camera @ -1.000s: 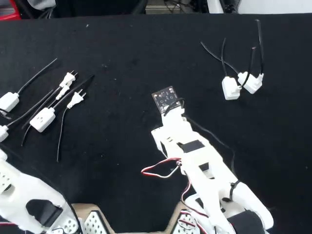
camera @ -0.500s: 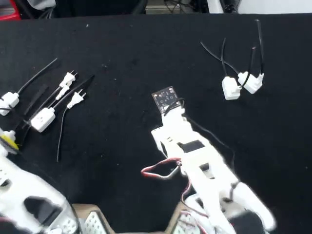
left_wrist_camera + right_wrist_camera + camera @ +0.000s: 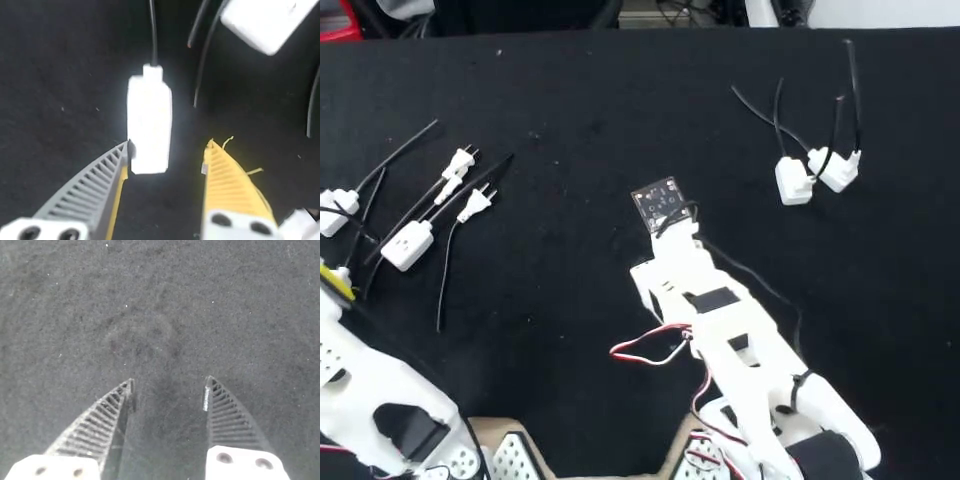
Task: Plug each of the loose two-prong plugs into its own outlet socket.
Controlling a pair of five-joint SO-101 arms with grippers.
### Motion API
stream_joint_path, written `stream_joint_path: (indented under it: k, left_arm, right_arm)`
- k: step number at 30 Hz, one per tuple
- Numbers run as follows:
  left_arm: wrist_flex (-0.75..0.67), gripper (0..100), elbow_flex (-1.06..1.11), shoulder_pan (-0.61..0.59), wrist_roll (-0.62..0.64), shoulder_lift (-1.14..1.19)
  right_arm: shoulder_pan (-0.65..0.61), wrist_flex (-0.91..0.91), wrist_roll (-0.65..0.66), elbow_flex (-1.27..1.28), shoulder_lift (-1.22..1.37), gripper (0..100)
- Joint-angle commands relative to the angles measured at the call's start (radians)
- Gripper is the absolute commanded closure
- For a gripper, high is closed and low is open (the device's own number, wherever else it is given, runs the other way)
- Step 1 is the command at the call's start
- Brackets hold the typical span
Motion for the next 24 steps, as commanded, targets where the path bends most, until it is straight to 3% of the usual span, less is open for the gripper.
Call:
stream_joint_path:
  k: [1,6,12,24]
  left_arm:
    - [-0.098,76,-0.036,0.008,-0.003,0.002]
    - [-0.100,78,-0.036,0.012,0.031,0.009]
    - [-0.078,98,-0.030,0.012,0.051,0.008]
    - [-0.075,97,-0.036,-0.010,0.052,0.006]
  right_arm:
    - [-0.014,-0.023,0.000,-0.001,-0.031,79.4]
    - [-0.014,-0.023,0.000,-0.001,-0.031,79.4]
    - [-0.014,-0.023,0.000,-0.001,-0.031,79.4]
    - [-0.014,-0.023,0.000,-0.001,-0.031,79.4]
